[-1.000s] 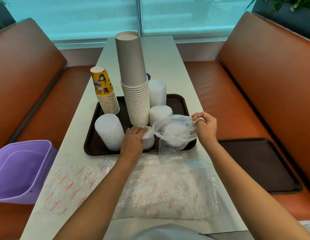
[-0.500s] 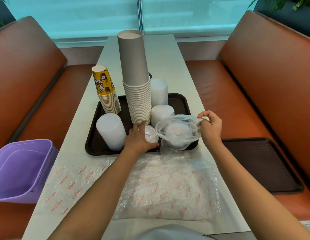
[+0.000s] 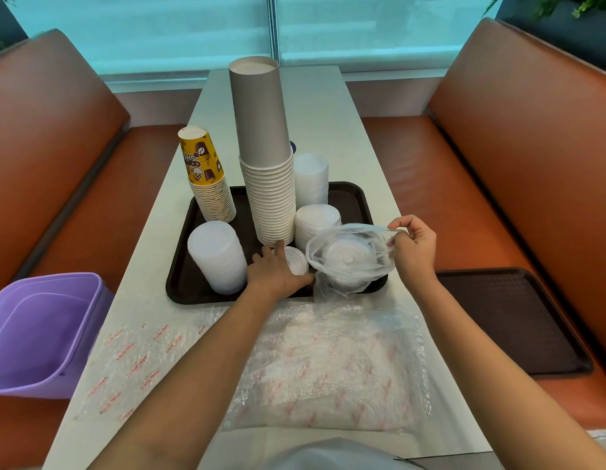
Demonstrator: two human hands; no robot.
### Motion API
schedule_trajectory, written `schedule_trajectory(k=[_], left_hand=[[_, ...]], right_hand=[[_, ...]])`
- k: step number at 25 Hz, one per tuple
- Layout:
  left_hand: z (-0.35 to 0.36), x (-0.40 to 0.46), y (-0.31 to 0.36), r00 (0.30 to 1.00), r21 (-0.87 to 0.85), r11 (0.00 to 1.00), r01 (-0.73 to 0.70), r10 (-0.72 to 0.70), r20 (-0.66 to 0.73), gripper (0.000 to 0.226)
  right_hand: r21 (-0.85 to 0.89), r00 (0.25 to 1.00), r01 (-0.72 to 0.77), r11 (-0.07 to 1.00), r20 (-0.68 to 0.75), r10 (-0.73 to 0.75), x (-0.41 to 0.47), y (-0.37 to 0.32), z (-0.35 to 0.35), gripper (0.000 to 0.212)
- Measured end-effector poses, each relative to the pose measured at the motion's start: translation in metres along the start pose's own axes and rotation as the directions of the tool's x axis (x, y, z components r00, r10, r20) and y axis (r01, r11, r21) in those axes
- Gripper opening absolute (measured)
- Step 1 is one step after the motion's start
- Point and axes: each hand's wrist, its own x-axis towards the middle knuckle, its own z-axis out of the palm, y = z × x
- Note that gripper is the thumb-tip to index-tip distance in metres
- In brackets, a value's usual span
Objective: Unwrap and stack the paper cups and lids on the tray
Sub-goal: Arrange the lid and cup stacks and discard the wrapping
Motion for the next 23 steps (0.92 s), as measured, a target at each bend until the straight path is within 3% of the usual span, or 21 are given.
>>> schedule_trajectory(k=[3, 6, 8, 10, 11, 13, 14, 15, 16, 17, 19, 21, 23], left_hand=[[0.006, -0.002, 0.003, 0.998, 0.016, 0.999, 0.03, -0.029, -0.047, 0.106], [0.005, -0.001, 0.002, 0.999, 0.023, 0.999, 0.031, -0.03, -0.033, 0.108], [0.0, -0.006, 0.004, 1.0, 0.036, 0.999, 0.006, -0.007, 0.012, 0.11], [-0.01, -0.019, 0.01, 0.991, -0.016, 1.0, -0.016, 0.014, -0.136, 0.091], [-0.019, -0.028, 0.016, 0.943, -0.086, 0.994, -0.061, 0.029, -0.332, 0.072], [-0.043, -0.047, 0.034, 0.685, -0.206, 0.924, -0.323, 0.078, -0.724, 0.034], [-0.055, -0.053, 0.047, 0.585, -0.245, 0.833, -0.496, 0.112, -0.803, 0.024], [-0.065, -0.058, 0.06, 0.577, -0.297, 0.715, -0.633, 0.179, -0.797, 0.021], [-0.069, -0.059, 0.071, 0.634, -0.368, 0.628, -0.685, 0.265, -0.727, 0.024], [-0.067, -0.056, 0.081, 0.724, -0.426, 0.627, -0.652, 0.347, -0.596, 0.028], [-0.051, -0.037, 0.089, 0.872, -0.344, 0.804, -0.486, 0.42, -0.25, 0.032], [-0.033, -0.018, 0.086, 0.887, -0.144, 0.875, -0.462, 0.459, -0.053, 0.037], [-0.025, -0.008, 0.087, 0.857, 0.043, 0.856, -0.515, 0.514, 0.039, 0.055]], right_hand=[[-0.063, 0.995, 0.034, 0.997, 0.101, -0.027, 0.0, -0.002, 0.002, 0.023], [-0.303, 0.978, 0.086, 0.949, 0.208, -0.022, 0.001, -0.001, 0.004, 0.01], [-0.334, 0.983, 0.11, 0.936, 0.178, -0.052, 0.001, 0.0, 0.006, 0.002], [-0.3, 0.992, 0.096, 0.949, 0.113, -0.064, 0.002, 0.0, 0.009, 0.008], [-0.274, 0.993, 0.085, 0.958, 0.097, -0.061, 0.002, 0.0, 0.01, 0.011], [-0.236, 0.993, 0.092, 0.967, 0.088, -0.073, 0.002, -0.003, 0.012, 0.016], [-0.23, 0.993, 0.095, 0.969, 0.094, -0.075, 0.002, -0.004, 0.014, 0.015], [-0.228, 0.992, 0.093, 0.969, 0.104, -0.07, 0.001, -0.006, 0.015, 0.013], [-0.218, 0.992, 0.085, 0.972, 0.111, -0.061, 0.001, -0.008, 0.017, 0.011], [-0.199, 0.992, 0.071, 0.977, 0.112, -0.049, 0.001, -0.008, 0.018, 0.01], [-0.17, 0.993, 0.041, 0.985, 0.114, -0.021, 0.003, -0.008, 0.02, 0.012], [-0.149, 0.99, 0.019, 0.989, 0.138, 0.002, 0.005, -0.007, 0.019, 0.017], [-0.137, 0.983, -0.006, 0.991, 0.179, 0.031, 0.005, -0.006, 0.018, 0.023]])
